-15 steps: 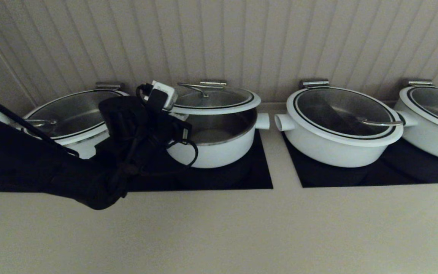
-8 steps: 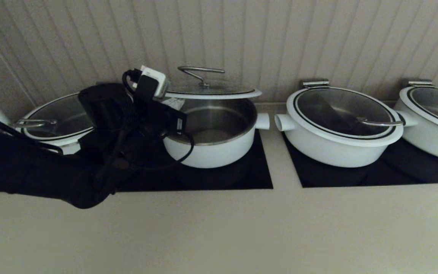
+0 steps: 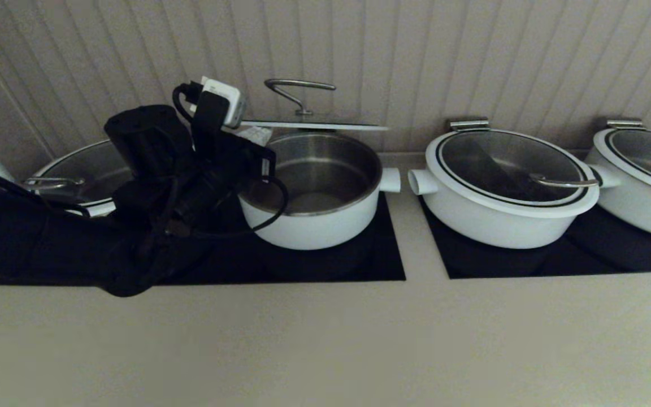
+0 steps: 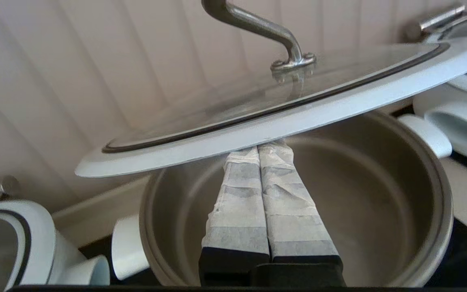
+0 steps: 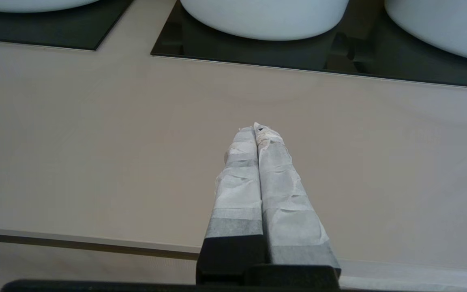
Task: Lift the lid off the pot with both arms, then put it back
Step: Open the pot lid completely
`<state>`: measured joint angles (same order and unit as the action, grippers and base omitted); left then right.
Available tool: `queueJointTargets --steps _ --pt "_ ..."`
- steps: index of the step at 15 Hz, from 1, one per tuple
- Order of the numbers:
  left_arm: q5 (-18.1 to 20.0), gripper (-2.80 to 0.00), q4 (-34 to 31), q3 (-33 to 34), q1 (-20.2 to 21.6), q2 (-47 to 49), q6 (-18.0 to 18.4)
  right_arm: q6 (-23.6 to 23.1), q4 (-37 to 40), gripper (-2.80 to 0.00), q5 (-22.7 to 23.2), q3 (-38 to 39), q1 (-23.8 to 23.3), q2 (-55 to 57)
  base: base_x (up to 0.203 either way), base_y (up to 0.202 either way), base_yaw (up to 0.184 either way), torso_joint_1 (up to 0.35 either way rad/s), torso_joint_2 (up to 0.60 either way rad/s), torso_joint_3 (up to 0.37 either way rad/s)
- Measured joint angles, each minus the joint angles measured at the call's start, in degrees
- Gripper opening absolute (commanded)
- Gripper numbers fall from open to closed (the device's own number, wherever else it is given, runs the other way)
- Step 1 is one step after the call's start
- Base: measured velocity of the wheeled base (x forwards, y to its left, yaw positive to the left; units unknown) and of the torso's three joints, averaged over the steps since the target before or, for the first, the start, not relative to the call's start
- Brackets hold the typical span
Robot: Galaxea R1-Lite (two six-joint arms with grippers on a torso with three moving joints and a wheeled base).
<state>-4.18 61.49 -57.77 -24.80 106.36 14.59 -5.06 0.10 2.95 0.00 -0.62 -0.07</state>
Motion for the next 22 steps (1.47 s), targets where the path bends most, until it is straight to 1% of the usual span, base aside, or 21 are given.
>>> queueJointTargets --steps 5,9,11,12,14,17,22 --pt "0.0 -2.80 0.1 -3.3 0.0 0.1 0.2 0.0 0.0 -2.80 0.0 0.0 0.0 0.0 0.000 0.000 0.000 0.000 0.00 0.000" --pt "0.0 -2.80 0.5 -5.2 0.0 0.1 2.6 0.0 0.0 -2.80 0.0 0.0 0.0 0.0 0.000 0.000 0.000 0.000 0.00 0.000" --pt "0.1 -2.80 4.4 -6.0 0.0 0.6 3.4 0.0 0.0 -2.80 0.0 0.0 0.0 0.0 0.000 0.000 0.000 0.000 0.00 0.000" --pt "0.1 -2.80 7.5 -6.7 0.0 1.2 4.2 0.0 0.0 -2.80 0.0 0.0 0.0 0.0 0.000 0.000 0.000 0.000 0.00 0.000" --pt "0.2 -2.80 10.5 -7.3 0.0 2.4 5.9 0.0 0.0 -2.80 0.0 0.0 0.0 0.0 0.000 0.000 0.000 0.000 0.00 0.000" --pt "0.3 -2.80 12.7 -8.3 0.0 3.8 6.1 0.0 0.0 -2.80 0.0 0.0 0.0 0.0 0.000 0.000 0.000 0.000 0.00 0.000" --pt "0.3 -2.80 13.4 -8.6 0.0 3.9 6.1 0.0 0.0 -2.80 0.0 0.0 0.0 0.0 0.000 0.000 0.000 0.000 0.00 0.000"
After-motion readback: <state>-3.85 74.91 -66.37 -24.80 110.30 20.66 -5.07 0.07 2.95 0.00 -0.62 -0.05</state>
